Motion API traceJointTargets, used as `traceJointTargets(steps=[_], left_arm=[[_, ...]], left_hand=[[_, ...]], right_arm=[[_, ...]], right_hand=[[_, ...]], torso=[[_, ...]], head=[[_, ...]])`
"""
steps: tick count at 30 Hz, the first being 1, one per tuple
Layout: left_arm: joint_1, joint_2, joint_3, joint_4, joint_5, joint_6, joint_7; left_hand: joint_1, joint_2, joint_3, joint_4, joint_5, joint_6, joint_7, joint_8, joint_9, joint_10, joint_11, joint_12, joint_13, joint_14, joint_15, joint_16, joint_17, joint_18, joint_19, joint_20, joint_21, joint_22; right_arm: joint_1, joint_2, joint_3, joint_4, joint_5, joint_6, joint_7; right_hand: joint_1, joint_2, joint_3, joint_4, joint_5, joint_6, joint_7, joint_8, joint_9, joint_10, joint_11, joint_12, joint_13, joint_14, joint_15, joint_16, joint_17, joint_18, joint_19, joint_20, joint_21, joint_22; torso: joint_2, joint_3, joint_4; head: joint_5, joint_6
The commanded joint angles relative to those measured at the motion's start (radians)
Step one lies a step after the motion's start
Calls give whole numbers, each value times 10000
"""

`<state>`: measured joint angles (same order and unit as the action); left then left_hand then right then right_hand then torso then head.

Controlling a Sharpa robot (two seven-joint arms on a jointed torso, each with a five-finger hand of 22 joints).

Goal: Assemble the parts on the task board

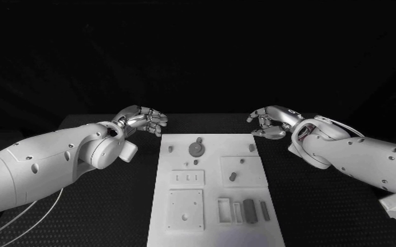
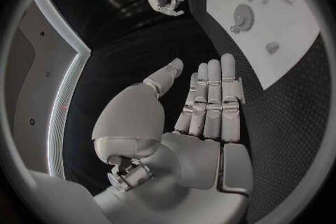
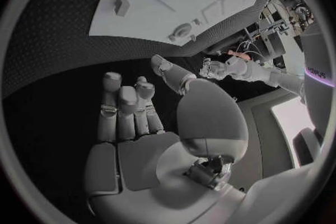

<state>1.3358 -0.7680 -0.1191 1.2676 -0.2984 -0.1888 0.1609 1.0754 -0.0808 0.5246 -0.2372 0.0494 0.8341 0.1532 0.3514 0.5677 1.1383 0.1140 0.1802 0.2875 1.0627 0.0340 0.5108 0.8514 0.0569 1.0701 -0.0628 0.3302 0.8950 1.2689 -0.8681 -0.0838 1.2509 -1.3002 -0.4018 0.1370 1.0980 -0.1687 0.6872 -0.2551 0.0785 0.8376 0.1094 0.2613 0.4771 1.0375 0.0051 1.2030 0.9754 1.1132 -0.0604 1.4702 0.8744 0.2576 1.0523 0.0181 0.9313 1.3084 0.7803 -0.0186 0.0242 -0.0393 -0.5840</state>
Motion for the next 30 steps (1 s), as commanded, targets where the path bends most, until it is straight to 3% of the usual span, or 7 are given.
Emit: traceJointTargets(steps=[1, 5, 9, 11, 16, 22, 30], left_arm=[[6, 36, 8, -37, -27, 345, 326], [0, 88, 7, -100, -27, 363, 310], [-9, 103, 7, -106, -26, 375, 291], [-18, 119, 6, -128, -26, 405, 299], [-51, 124, 5, -145, -26, 432, 272], [-58, 109, 5, -154, -26, 446, 252], [-59, 115, 5, -124, -27, 479, 241]], left_hand=[[-41, 49, -13, 35, -4, 52, -30, 49, 18, 86, -32, -38, 16, -20, 18, -64, 18, 113, -26, -3, -47, 15], [-48, 33, -27, 21, -4, 37, 19, 18, 9, 95, -37, -48, 28, -17, 18, -76, 28, 116, -25, -3, -55, 22], [-57, 12, -44, 3, -4, -13, 130, -49, -8, 86, -30, -82, 43, -4, 16, -94, 47, 120, -16, -2, -68, 36], [-76, -2, -58, 4, -4, -50, 199, -90, -18, 68, -18, -107, 49, 0, 17, -106, 58, 120, -12, -1, -76, 43], [-82, -7, -64, 3, -4, -61, 216, -105, -20, 64, -15, -116, 53, 2, 18, -112, 63, 120, -10, 0, -80, 46], [-96, -21, -80, -4, -4, -107, 271, -154, -29, 24, 5, -158, 60, 6, 19, -130, 79, 121, -5, 1, -93, 55], [-101, -25, -87, -6, -4, -140, 292, -186, -33, 5, 16, -180, 68, 7, 20, -142, 90, 121, -3, 2, -103, 62]], right_arm=[[-78, -27, -1, -201, 172, 342, 553], [-226, 43, -3, -478, -113, 403, 589], [-430, 238, -7, -793, -413, 452, 599], [-592, 372, -16, -1000, -496, 463, 614], [-906, 548, -22, -1257, -644, 515, 642], [-1033, 655, -22, -1485, -592, 462, 655], [-1266, 889, -20, -1692, -569, 346, 698]], right_hand=[[19, -99, -89, -6, -12, 423, 470, 38, 10, -861, 404, -30, -15, -82, 11, -51, -9, 42, -66, 1, -33, 91], [-1, -174, -168, -3, -7, 407, 466, 36, 7, -881, 402, -22, -26, -103, 13, -45, -10, 42, -77, 13, -42, 101], [18, -289, -227, -10, 1, 321, 430, 0, -12, -930, 372, -30, -48, -155, -6, -59, -19, 42, -122, 34, -79, 105], [30, -365, -265, -6, 2, 184, 421, -64, -43, -965, 363, -35, -64, -195, -23, -66, -24, 42, -150, 51, -104, 109], [72, -421, -288, -6, 5, -15, 453, -156, -89, -999, 389, -32, -80, -231, -2, -66, -29, 42, -168, 62, -127, 114], [79, -406, -289, 3, 5, -22, 450, -156, -90, -1002, 389, -28, -82, -235, 0, -63, -28, 42, -167, 64, -129, 116], [86, -384, -292, 12, 5, -30, 450, -155, -92, -1004, 388, -22, -84, -237, 0, -56, -27, 42, -163, 66, -129, 118]], torso=[[-27, 69, -104], [-45, 126, -144], [-46, 127, -146], [-37, 123, -128], [-38, 109, -116], [-35, 72, -120], [-36, 73, -129]], head=[[-21, -15], [-17, -36], [-44, -44], [-135, -32], [-79, -68], [-120, -106], [-84, -152]])
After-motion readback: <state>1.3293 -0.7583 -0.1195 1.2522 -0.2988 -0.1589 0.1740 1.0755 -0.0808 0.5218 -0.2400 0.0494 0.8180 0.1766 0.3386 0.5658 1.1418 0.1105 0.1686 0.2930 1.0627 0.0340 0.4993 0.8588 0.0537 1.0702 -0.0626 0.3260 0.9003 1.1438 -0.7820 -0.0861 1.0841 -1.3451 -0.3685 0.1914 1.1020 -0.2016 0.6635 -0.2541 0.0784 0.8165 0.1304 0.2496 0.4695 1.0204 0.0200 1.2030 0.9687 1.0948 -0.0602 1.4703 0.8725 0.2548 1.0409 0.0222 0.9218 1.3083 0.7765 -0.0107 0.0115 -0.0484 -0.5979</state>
